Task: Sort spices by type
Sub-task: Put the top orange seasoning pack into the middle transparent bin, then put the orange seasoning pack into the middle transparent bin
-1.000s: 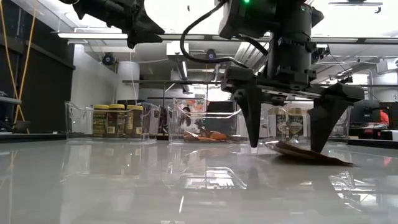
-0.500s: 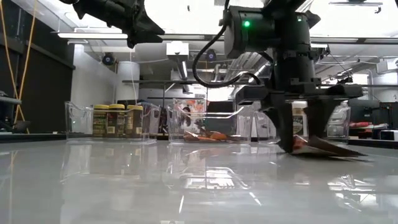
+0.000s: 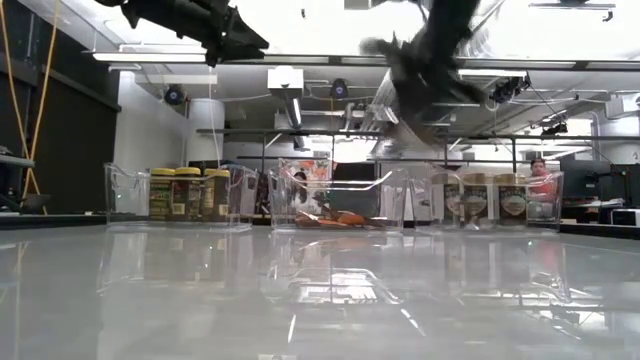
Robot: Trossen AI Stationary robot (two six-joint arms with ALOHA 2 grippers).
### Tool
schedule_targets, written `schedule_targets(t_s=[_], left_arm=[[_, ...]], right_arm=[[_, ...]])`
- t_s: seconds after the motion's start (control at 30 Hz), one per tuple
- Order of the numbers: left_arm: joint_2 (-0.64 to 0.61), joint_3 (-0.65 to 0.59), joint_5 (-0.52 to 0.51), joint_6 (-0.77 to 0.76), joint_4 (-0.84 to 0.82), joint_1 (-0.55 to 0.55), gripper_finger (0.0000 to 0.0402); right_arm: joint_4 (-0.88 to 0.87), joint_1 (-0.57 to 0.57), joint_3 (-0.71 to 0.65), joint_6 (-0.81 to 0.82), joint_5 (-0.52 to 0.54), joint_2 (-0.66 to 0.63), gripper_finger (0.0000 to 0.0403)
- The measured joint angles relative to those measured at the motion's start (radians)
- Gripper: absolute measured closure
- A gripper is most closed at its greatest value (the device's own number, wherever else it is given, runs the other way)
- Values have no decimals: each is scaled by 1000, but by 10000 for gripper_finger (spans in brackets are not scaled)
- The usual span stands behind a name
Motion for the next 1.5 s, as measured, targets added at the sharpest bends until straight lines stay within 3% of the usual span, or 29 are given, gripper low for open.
schedule_targets(t_s=[0.1,0.2,0.37,0.5,0.7,0.87,1.0,1.13,1.37,1.5], left_arm=[[0,0,0,-9,32,0,241],[0,0,0,-47,58,0,241],[-4,0,1,-112,94,-2,241],[-38,0,2,-244,152,-3,241],[-133,0,3,-375,235,-3,241],[-194,0,3,-343,244,-3,241],[-212,0,3,-343,244,-3,241],[-207,0,3,-343,243,-3,241],[-195,0,3,-343,233,-2,241],[-196,0,3,-340,234,-2,241]], right_arm=[[152,-96,79,-302,3,-37,393],[224,-196,181,-581,-48,9,387],[164,-317,379,-996,-87,189,372],[67,-375,530,-1184,-182,339,370],[-159,-403,666,-1348,-213,505,370],[-221,-406,647,-1375,-278,546,369],[-221,-406,630,-1374,-250,572,351],[-204,-406,630,-1374,-218,578,294],[-235,-380,647,-1398,-180,579,156],[-306,-369,704,-1392,-186,561,119]])
